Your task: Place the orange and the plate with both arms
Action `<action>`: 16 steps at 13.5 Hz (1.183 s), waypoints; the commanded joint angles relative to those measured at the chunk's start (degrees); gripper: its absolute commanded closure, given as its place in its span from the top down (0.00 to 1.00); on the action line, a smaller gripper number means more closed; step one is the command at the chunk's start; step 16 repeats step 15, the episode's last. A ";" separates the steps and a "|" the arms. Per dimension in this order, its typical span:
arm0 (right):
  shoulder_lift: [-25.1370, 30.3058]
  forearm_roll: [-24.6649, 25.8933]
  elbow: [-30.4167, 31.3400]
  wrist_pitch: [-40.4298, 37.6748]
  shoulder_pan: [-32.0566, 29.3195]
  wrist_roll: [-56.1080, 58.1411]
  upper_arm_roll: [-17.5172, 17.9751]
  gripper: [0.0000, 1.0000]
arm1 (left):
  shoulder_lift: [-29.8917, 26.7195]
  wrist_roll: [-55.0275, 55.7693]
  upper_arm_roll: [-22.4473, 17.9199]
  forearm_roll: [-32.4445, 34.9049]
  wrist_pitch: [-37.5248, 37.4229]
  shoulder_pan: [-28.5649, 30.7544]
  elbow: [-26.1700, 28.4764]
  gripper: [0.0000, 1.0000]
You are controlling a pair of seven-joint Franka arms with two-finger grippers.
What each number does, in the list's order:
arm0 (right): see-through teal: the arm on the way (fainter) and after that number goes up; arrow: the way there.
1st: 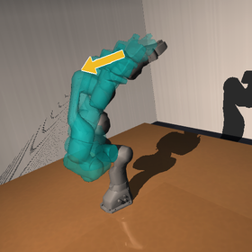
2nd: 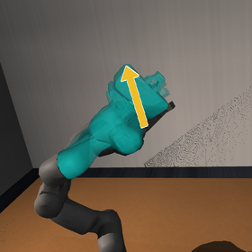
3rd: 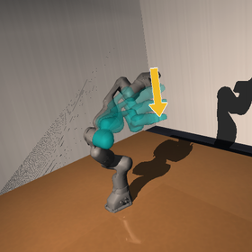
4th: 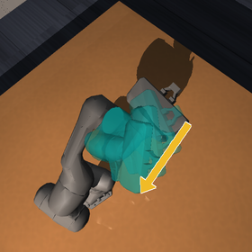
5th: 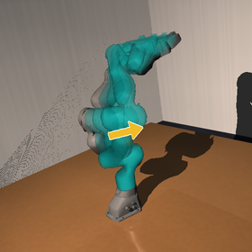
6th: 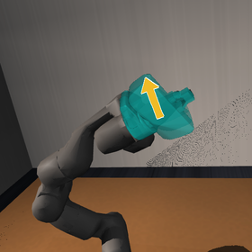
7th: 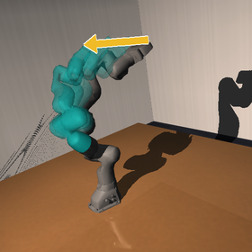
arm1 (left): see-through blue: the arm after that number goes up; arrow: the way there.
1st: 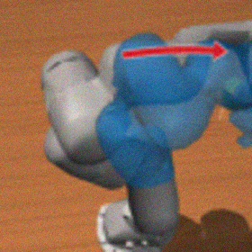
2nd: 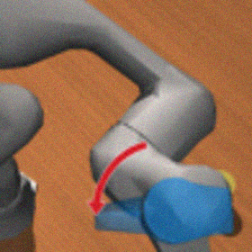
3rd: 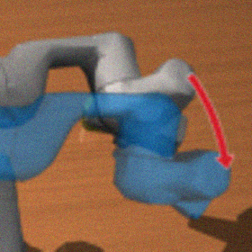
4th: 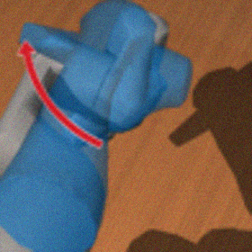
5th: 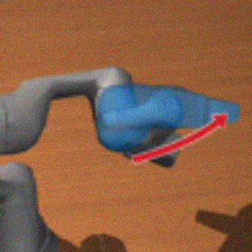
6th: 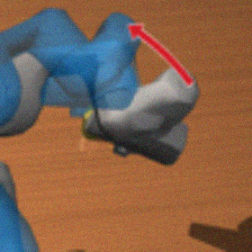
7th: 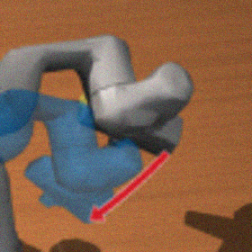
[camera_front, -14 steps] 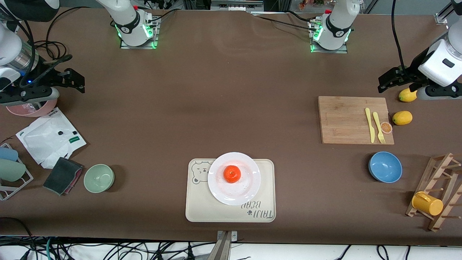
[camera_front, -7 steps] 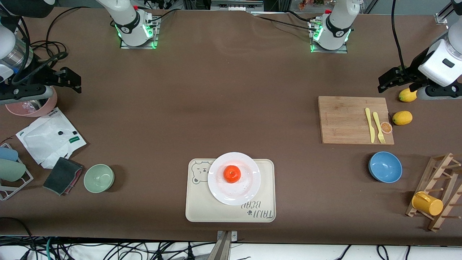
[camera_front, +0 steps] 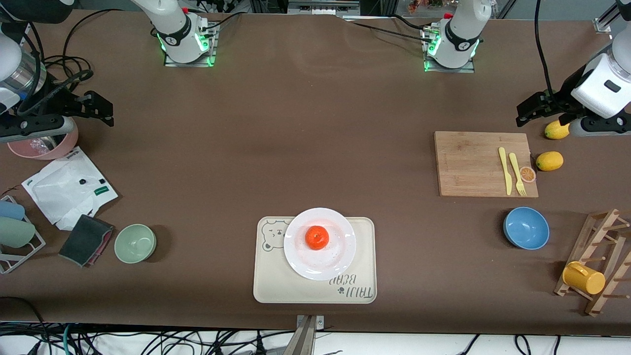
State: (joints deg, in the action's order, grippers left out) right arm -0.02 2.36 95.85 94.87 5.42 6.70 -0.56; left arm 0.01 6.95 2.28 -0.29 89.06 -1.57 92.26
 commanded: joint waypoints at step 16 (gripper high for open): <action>0.89 -1.48 -2.25 -3.81 0.12 -0.54 -0.23 1.00 | -0.10 -0.97 0.00 0.99 -1.08 0.08 -0.85 1.00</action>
